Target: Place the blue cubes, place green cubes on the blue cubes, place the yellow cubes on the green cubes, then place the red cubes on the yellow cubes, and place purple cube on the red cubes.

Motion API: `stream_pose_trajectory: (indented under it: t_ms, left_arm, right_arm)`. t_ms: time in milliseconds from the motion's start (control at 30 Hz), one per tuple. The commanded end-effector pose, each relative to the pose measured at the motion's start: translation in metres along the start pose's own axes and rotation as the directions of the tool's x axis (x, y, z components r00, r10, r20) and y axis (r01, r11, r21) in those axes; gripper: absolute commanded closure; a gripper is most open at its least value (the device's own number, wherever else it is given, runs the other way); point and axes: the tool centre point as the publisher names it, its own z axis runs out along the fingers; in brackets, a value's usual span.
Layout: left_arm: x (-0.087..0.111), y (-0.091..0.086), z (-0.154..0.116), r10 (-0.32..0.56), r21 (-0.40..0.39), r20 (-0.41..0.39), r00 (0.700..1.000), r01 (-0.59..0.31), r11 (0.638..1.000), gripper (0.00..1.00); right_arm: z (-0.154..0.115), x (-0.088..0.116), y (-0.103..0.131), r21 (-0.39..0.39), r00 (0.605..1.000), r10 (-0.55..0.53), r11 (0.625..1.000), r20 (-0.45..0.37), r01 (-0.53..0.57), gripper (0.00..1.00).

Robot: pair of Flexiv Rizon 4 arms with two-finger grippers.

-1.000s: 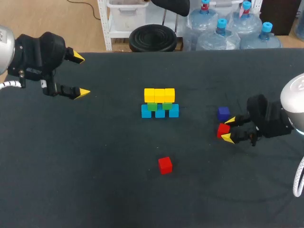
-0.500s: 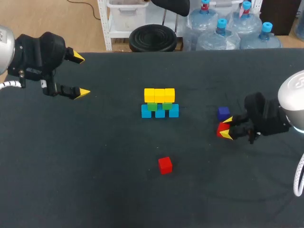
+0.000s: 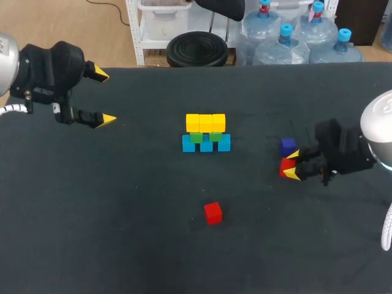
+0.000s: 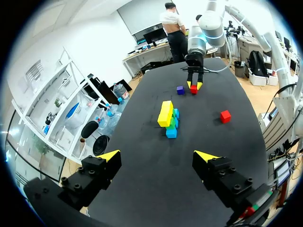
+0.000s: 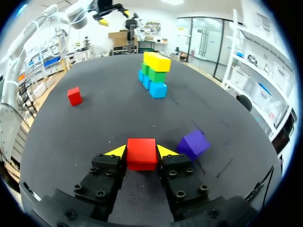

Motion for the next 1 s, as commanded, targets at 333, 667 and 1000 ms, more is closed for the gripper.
stream_pose_trajectory:
  t_ms: [333, 667, 1000]
  left_arm:
    - [0.002, 0.0, -0.001, 0.004, -0.001, 0.01, 1.0, -0.004, 1.0, 0.0]
    - [0.002, 0.0, -0.001, 0.004, -0.001, 0.01, 1.0, -0.004, 1.0, 0.0]
    - [0.002, 0.0, -0.001, 0.004, -0.001, 0.01, 1.0, -0.004, 1.0, 0.0]
  right_arm:
    - [-0.032, -0.073, -0.023, -0.21, 0.982, -0.189, 0.961, -0.03, 0.178, 1.0]
    - [-0.025, -0.131, -0.047, -0.273, 0.949, -0.315, 0.914, -0.008, 0.301, 1.0]
    - [0.012, -0.171, -0.057, -0.252, 0.968, -0.248, 0.936, 0.027, 0.247, 1.0]
